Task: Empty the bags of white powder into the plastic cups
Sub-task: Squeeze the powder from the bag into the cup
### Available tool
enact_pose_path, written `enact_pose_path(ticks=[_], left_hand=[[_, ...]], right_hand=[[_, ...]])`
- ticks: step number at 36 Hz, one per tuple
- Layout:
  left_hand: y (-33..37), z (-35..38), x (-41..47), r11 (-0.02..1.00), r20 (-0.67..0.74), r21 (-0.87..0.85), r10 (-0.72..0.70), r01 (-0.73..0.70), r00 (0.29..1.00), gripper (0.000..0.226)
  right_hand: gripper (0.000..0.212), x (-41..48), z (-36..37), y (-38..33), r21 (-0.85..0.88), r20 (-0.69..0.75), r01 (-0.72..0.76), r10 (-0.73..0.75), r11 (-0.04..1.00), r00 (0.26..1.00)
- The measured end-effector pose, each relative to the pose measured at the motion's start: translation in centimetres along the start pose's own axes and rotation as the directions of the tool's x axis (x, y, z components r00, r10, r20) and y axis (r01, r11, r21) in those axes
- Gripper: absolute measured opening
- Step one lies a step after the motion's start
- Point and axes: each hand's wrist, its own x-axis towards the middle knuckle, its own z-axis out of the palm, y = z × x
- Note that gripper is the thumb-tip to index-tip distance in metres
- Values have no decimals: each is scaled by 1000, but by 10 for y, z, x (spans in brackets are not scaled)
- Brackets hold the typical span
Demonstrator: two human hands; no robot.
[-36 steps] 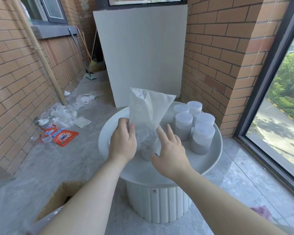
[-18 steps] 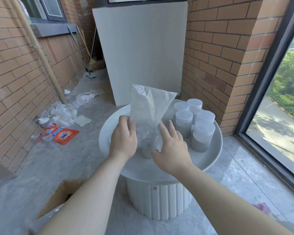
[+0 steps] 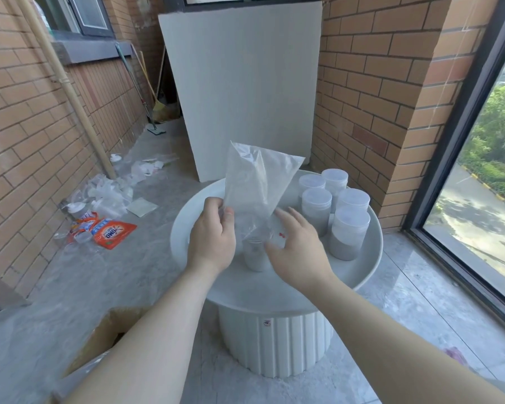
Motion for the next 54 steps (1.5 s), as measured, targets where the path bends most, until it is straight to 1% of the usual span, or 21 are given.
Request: enact_pose_path(ticks=[2,5,8,11,12,15,17,19,21,23,25,28,30,33,36,43,48,49,51,52,54], left_hand=[[-1,0,1,1000,-1,-1,8,-8,1000,8],[-2,0,2,1000,1,-10,29,-29,1000,9],[-3,0,2,998,4,-16,62,-62,998,9],[-4,0,2,996,10,-17,83,-83,996,10],[-4,0,2,996,16,-14,87,-87,996,12],[-4,1,2,995,34,-5,98,-98,995,15],[-2,0,2,997,34,-28,75,-74,997,15],[-2,0,4,996,28,-88,13,-10,1000,17],[-2,1,6,974,25,-194,-114,116,993,22],[-1,1,8,901,48,-346,-260,260,964,27],[-2,1,10,779,110,-504,-371,373,922,37],[-5,3,16,603,181,-661,-449,446,875,50],[-7,3,17,562,205,-692,-449,453,870,51],[-12,4,17,606,194,-666,-422,435,886,51],[-15,3,18,628,176,-657,-408,416,896,50],[-16,4,20,621,199,-657,-404,428,893,50],[-13,3,20,579,204,-696,-408,425,890,45],[-13,4,20,569,203,-704,-412,425,888,44],[-12,4,20,541,212,-721,-424,434,880,42],[-12,4,20,523,219,-730,-431,441,875,42],[-13,4,21,489,228,-746,-451,453,863,44]], right_hand=[[60,7,-3,0,169,-96,-17,33,986,995],[49,14,-12,-4,426,-116,-43,101,904,988],[31,19,-21,-8,567,-119,-45,135,823,984],[18,27,-26,-8,622,-125,-70,186,780,975],[16,28,-27,-9,622,-140,-63,190,781,972],[33,30,-25,-6,592,-175,-48,187,805,967],[32,31,-26,-6,583,-186,-48,191,811,964],[27,33,-29,-6,594,-207,-48,210,803,956],[26,34,-32,-6,616,-223,-49,233,787,947],[25,33,-34,-7,625,-239,-42,243,779,940],[26,32,-34,-7,625,-247,-38,244,779,938],[29,31,-33,-8,615,-256,-33,239,788,937],[30,32,-33,-8,607,-262,-29,234,794,936],[32,31,-36,-10,595,-289,-8,223,804,931],[24,32,-41,-11,587,-324,21,211,809,922],[30,33,-36,-9,543,-335,26,189,839,923],[32,29,-30,-5,600,-229,-23,199,800,953],[28,28,-29,-5,596,-194,-39,191,802,962],[9,27,-24,-4,564,-107,-83,173,822,979],[10,26,-21,-3,531,-60,-111,168,840,984],[24,23,-14,-3,441,18,-154,163,884,986]])
